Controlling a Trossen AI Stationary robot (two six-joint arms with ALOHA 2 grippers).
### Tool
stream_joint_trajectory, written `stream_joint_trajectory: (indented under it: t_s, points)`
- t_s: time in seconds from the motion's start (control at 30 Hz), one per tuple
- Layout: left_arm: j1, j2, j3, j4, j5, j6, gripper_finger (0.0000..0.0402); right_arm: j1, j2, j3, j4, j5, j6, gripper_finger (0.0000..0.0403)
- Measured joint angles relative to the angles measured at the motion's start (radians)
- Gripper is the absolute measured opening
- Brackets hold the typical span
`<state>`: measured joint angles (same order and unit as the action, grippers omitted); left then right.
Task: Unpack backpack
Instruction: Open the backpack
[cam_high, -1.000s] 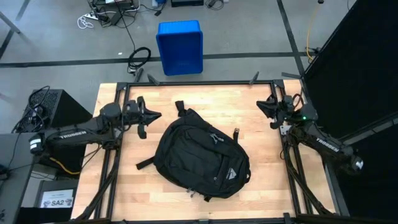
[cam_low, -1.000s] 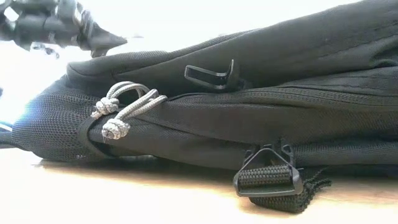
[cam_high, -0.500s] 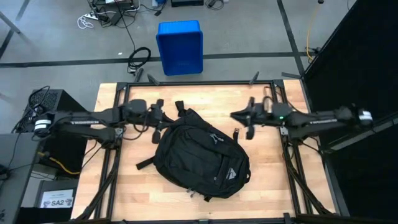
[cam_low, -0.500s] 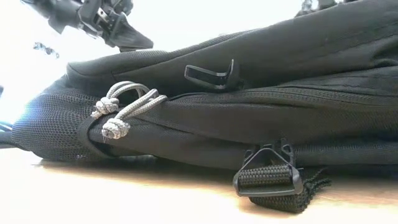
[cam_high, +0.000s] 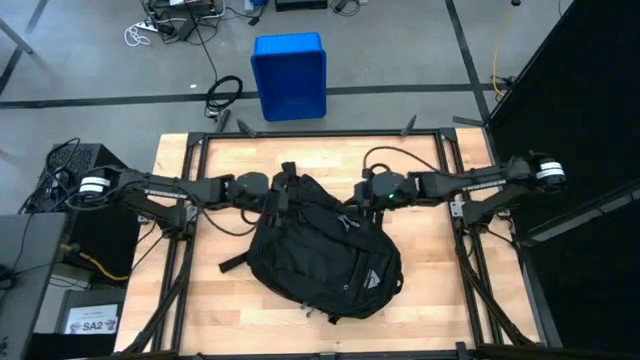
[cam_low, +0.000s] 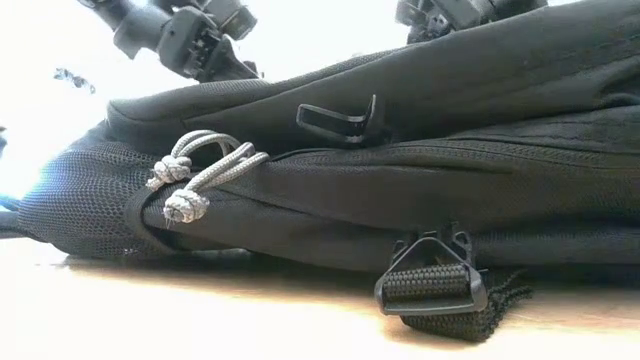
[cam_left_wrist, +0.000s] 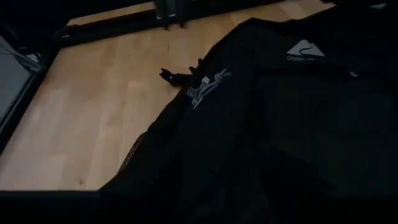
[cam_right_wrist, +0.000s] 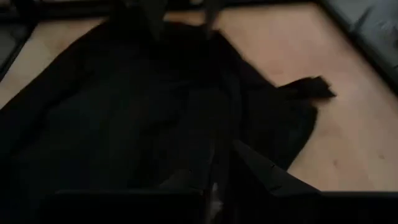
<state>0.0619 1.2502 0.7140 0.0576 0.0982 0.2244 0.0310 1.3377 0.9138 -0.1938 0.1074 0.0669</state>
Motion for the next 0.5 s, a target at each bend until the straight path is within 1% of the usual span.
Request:
stream_joint_trajectory:
  t_s: [0.07,0.17,0.33,0.5]
  points:
    - [-0.01,0.027,0.008,0.016,-0.008,0.009,0.0234,0.02,0.031,0.036,-0.072,0.04,0.0,0.003]
    - [-0.019,0.064,0.01,0.059,-0.017,0.011,0.0251,0.045,0.065,0.067,-0.142,0.09,0.002,0.003]
    - [-0.019,0.117,0.012,0.133,-0.018,0.01,0.0255,0.049,0.095,0.067,-0.165,0.103,0.016,0.0035]
    - [-0.033,0.172,0.027,0.209,-0.018,0.01,0.0254,0.035,0.096,0.067,-0.173,0.193,0.015,0.0033]
